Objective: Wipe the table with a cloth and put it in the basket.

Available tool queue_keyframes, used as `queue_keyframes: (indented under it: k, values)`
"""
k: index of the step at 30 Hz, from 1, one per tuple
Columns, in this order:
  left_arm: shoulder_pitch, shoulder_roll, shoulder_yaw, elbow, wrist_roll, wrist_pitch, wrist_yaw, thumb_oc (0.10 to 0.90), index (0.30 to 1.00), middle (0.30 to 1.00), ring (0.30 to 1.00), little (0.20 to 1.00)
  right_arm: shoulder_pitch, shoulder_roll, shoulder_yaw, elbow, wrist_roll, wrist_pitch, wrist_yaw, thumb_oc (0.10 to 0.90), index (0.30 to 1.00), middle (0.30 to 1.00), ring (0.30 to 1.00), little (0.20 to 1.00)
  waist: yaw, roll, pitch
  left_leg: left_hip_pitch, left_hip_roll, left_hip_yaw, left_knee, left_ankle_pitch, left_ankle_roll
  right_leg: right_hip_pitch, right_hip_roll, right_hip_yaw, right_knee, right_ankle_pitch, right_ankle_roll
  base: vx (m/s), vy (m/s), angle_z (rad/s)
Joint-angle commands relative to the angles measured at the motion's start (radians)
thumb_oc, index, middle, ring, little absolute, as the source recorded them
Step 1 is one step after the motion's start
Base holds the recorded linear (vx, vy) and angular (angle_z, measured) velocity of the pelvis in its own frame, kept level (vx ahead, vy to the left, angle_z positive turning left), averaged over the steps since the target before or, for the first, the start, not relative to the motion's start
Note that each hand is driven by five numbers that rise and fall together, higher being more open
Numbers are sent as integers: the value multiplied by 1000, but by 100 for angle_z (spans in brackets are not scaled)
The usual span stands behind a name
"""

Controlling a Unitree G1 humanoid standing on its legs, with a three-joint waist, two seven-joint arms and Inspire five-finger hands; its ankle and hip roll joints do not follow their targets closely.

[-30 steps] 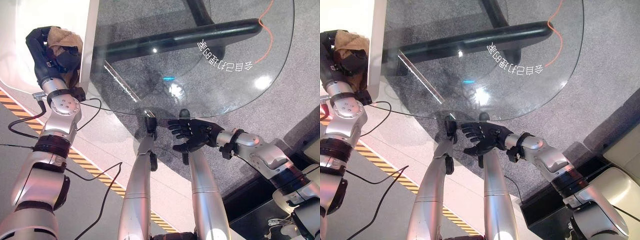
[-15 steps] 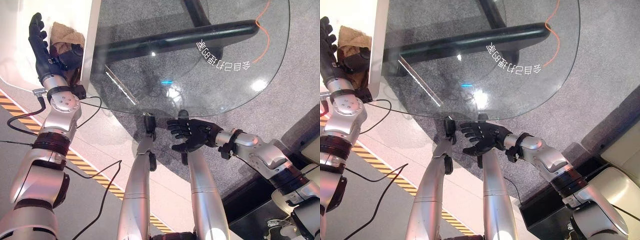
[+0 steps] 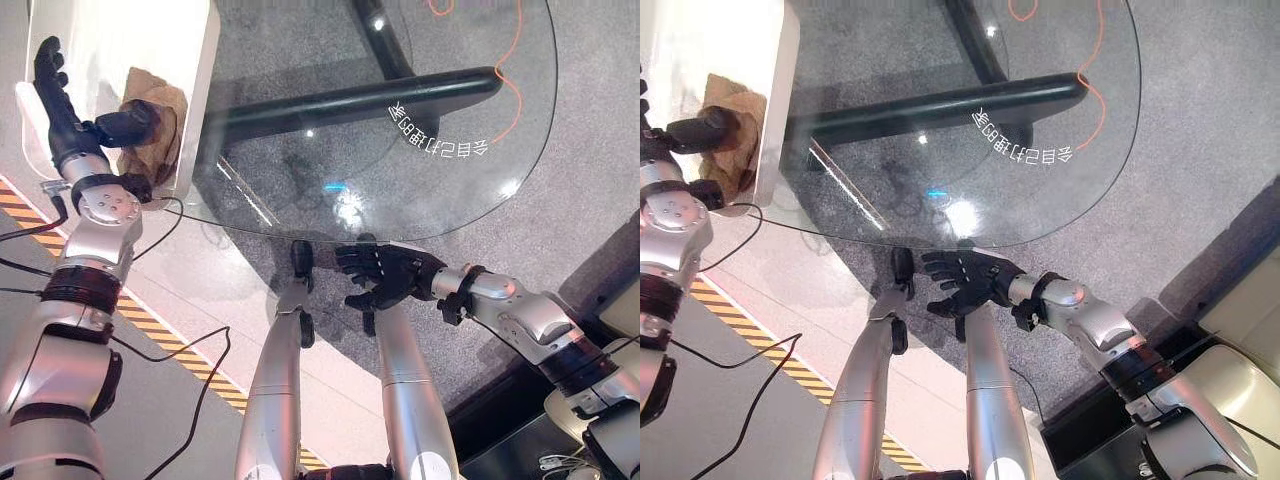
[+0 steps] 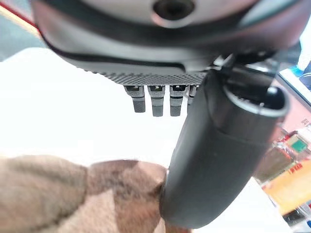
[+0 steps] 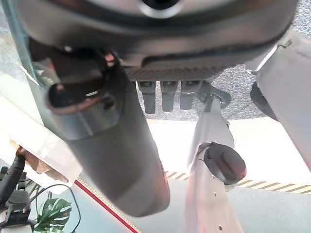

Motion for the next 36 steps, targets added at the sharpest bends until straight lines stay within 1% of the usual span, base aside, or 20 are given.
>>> queue_keyframes:
  k: [1,8,10,11,12,15,19,20,21,22,23,24,25,26,28,30,31,32,35,36]
  values:
    - [26,85,106,-11,47,-26,51,800,900,900,900,900,82,13,-23,-110,2,-40,51,800,900,900,900,900,13,40,-25,62,-53,29,31,-83,21,63,5,-62,-109,26,18,0,0,0]
    - [81,119,143,-30,57,-9,-5,800,900,900,900,900,115,22,-35,-121,-7,-47,57,800,900,900,900,900,22,43,-25,113,-57,26,29,-93,21,123,-2,-74,-116,15,18,-14,-31,1]
    - [106,128,157,-38,46,-39,-16,800,900,900,900,900,125,25,-39,-130,-3,-45,54,800,900,900,900,900,26,44,-25,135,-58,25,28,-96,21,150,-5,-81,-118,10,17,-15,-66,3]
    - [115,130,168,-49,41,-69,-22,800,900,900,900,900,133,27,-41,-132,1,-50,54,800,900,900,900,900,28,43,-25,147,-58,25,29,-99,20,165,-7,-85,-118,6,16,-5,-67,5]
    - [125,127,177,-59,42,-79,-20,800,900,900,900,900,138,31,-44,-135,-2,-49,53,800,900,900,900,900,29,44,-25,152,-58,24,28,-100,20,172,-8,-87,-119,5,15,-4,-78,4]
    - [182,113,227,-118,20,-135,-25,800,900,900,900,900,165,45,-53,-137,-8,-58,39,800,900,900,900,900,39,45,-25,179,-61,17,23,-104,20,205,-10,-100,-119,-8,11,-5,-98,6]
    - [269,56,288,-205,-7,-194,-45,800,900,900,900,900,202,68,-69,-146,-20,-64,22,800,900,900,900,900,52,44,-25,202,-63,6,21,-106,19,236,-9,-111,-115,-25,5,-11,-109,6]
    - [292,38,303,-228,-24,-212,-52,800,900,900,900,900,213,72,-71,-144,-22,-72,18,800,900,900,900,900,55,43,-25,209,-64,3,19,-107,20,244,-7,-113,-114,-29,3,-29,-145,1]
    - [342,2,326,-273,-44,-234,-74,800,900,900,900,900,233,84,-75,-134,-35,-92,6,800,900,900,900,900,61,41,-25,223,-65,-5,13,-107,19,260,-4,-118,-115,-36,1,-38,-175,2]
    - [371,-19,340,-297,-49,-243,-85,800,900,900,900,900,244,92,-79,-128,-55,-108,-1,800,900,900,900,900,65,40,-25,232,-65,-11,10,-106,19,271,-2,-120,-117,-39,0,-52,-200,5]
    - [410,-44,352,-333,-1,-243,-69,800,900,900,900,900,258,101,-83,-117,-88,-133,-15,800,900,900,900,900,70,38,-25,244,-67,-18,5,-105,17,286,0,-123,-120,-42,-1,-45,-153,5]
    - [433,-53,351,-352,27,-248,-62,800,900,900,900,900,265,106,-82,-107,-112,-148,-25,800,900,900,900,900,72,37,-25,254,-66,-22,1,-103,16,296,1,-125,-122,-44,-1,-44,-147,4]
    - [454,-64,353,-376,37,-246,-70,800,900,900,900,900,271,111,-85,-98,-139,-157,-37,800,900,900,900,900,76,35,-25,265,-67,-27,-5,-101,15,309,3,-126,-125,-46,-2,-47,-173,4]
    - [501,-93,364,-428,25,-231,-84,800,900,900,900,900,286,117,-94,-82,-183,-175,-48,800,900,900,900,900,82,32,-25,291,-67,-37,-20,-96,13,336,6,-128,-135,-49,-4,-52,-191,7]
    - [559,-141,364,-473,18,-218,-101,800,900,900,900,900,312,127,-100,-47,-208,-202,-66,800,900,900,900,900,89,26,-25,331,-66,-50,-38,-90,8,378,10,-129,-148,-53,-4,-54,-200,13]
    - [597,-176,356,-498,11,-207,-128,800,900,900,900,900,327,142,-111,-1,-217,-232,-69,800,900,900,900,900,94,21,-25,367,-65,-58,-55,-85,3,418,12,-133,-162,-56,-5,-47,-185,5]
    - [632,-212,341,-521,2,-181,-160,800,900,900,900,900,342,158,-119,46,-216,-264,-82,800,900,900,900,900,99,17,-25,397,-64,-66,-68,-79,-2,452,13,-137,-174,-56,-6,-44,-206,-3]
    - [656,-235,328,-525,-2,-169,-177,800,900,900,900,900,355,173,-127,79,-228,-283,-89,800,900,900,900,900,102,14,-25,424,-62,-71,-78,-77,-5,479,14,-142,-181,-59,-6,-64,-234,-5]
    - [732,-294,300,-524,-49,-127,-249,800,900,900,900,900,399,216,-152,163,-226,-318,-116,800,900,900,900,900,111,7,-25,505,-57,-85,-109,-73,-12,570,11,-152,-210,-64,-6,-42,-192,1]
    - [754,-307,294,-517,-60,-124,-263,800,900,900,900,900,409,228,-158,183,-214,-320,-115,800,900,900,900,900,113,6,-30,522,-56,-88,-114,-74,-14,590,10,-154,-214,-67,-6,-15,-160,0]
